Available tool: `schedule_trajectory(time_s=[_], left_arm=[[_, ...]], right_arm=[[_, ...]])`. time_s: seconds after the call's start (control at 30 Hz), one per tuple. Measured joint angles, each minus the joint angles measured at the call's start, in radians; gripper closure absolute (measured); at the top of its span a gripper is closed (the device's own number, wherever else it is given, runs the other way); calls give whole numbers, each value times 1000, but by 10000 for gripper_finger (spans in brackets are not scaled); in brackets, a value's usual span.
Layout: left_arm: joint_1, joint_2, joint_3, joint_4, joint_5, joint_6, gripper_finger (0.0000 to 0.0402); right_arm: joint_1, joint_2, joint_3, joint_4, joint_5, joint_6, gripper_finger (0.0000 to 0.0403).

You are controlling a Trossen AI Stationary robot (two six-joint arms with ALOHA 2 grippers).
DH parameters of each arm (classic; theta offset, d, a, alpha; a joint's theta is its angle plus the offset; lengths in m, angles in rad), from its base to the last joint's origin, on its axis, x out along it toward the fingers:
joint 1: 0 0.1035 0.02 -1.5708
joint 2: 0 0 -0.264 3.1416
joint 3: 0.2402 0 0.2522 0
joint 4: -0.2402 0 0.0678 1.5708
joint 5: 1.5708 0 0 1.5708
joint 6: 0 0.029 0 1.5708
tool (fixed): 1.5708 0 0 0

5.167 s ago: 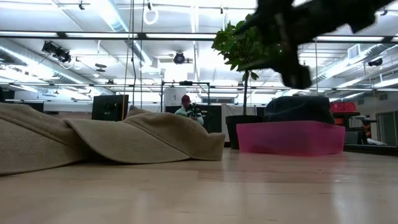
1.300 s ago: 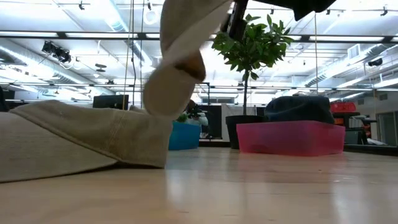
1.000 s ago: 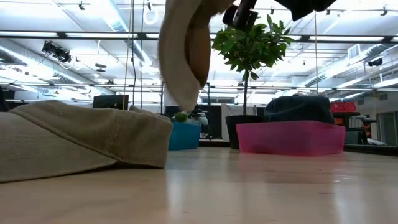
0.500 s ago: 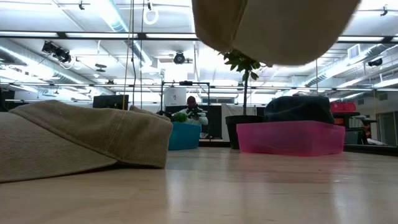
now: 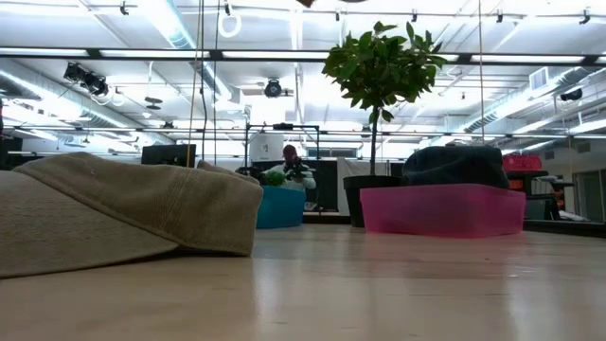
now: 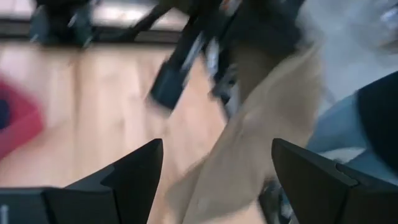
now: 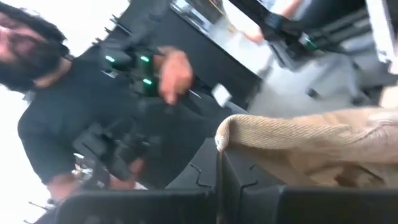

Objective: Pick & Place hat
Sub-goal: Put the top brown cap into the blue bin

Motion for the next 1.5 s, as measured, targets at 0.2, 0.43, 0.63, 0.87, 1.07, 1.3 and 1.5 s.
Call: schedule_trajectory(time_s=[0.2,0.43,0.63,0.87,1.07,1.3,1.5], left_arm=[[2,1,1,113,110,4,99],[3,11,1,92,109,-13,99],[4,27,2,102,108,17,99],[8,48,2,115,183,-13,99],[-1,70,0,125,176,-19,99],[3,80,1,164,96,13,99],[7,80,1,185,205,-15,99]], right_arm=[[0,2,103,-240,58,-99,403],[13,1,215,-295,105,-166,403],[13,1,231,-312,106,-145,403],[22,1,231,-313,158,-147,403],[22,1,231,-300,159,-122,403],[30,1,231,-255,131,-111,403],[33,1,231,-258,139,-113,403]])
